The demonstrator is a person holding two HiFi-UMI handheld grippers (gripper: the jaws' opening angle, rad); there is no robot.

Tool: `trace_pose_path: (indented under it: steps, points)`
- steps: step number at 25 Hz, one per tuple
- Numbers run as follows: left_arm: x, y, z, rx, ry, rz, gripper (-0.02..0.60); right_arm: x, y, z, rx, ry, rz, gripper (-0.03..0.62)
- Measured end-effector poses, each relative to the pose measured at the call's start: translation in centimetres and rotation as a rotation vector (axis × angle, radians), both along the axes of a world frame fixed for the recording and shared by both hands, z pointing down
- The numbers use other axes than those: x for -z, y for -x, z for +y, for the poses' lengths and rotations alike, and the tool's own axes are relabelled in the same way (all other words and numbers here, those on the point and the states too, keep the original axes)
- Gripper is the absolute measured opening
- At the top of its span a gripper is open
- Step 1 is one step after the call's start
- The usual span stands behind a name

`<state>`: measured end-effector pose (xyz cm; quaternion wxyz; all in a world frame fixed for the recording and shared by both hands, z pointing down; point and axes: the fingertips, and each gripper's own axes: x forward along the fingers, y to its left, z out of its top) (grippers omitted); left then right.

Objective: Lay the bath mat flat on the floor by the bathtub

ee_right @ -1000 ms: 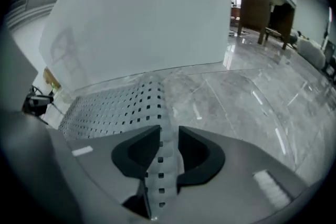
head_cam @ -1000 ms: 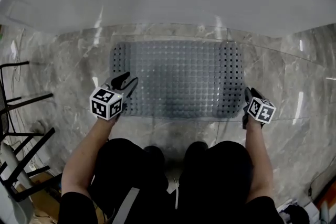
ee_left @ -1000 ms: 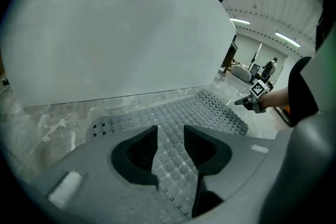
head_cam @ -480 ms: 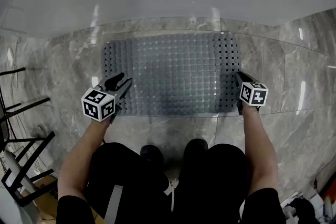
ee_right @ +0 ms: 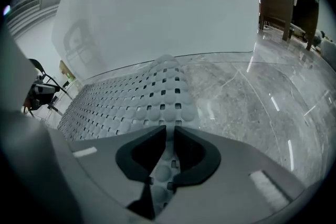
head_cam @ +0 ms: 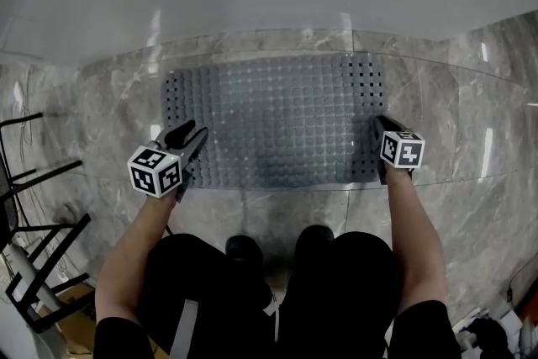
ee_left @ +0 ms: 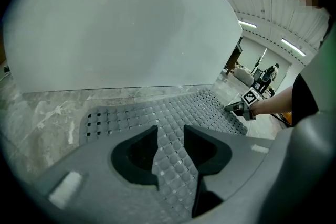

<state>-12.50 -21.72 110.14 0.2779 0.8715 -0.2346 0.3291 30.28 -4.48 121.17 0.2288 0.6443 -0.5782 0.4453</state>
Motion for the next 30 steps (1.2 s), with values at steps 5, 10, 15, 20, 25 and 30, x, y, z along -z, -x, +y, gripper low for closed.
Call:
trace_pose_path:
  steps: [5,10,15,20,25,30]
  points:
    - [-0.5,-0.6,0.1,-0.001,0.013,0.005,0.161,-0.2,0.1,0.0,0.022,0.008,0.014,0.037]
    - [0.7,-0.8,-1.3,0.035,-0.014,0.033,0.152,0.3,0.0,-0.1,0.003,0.011,0.011,0.037]
    - [2.8,-1.1,-1.7,0.029,-0.049,0.056,0.15,3.8,1.0,0.6,0.003,-0.049,-0.033,0.025]
    - [5.9,-0.8,-2.5,0.038,-0.111,0.082,0.15,8.0,2.7,0.4,0.044,-0.087,-0.059,0.025]
    - [11.6,0.4,-3.0,0.066,-0.19,0.089,0.15,15.9,3.9,-1.1,0.087,-0.168,-0.054,0.025]
    - [22.2,1.8,-1.8,0.081,-0.245,0.072,0.152,27.5,6.5,-1.2,0.154,-0.204,-0.035,0.025]
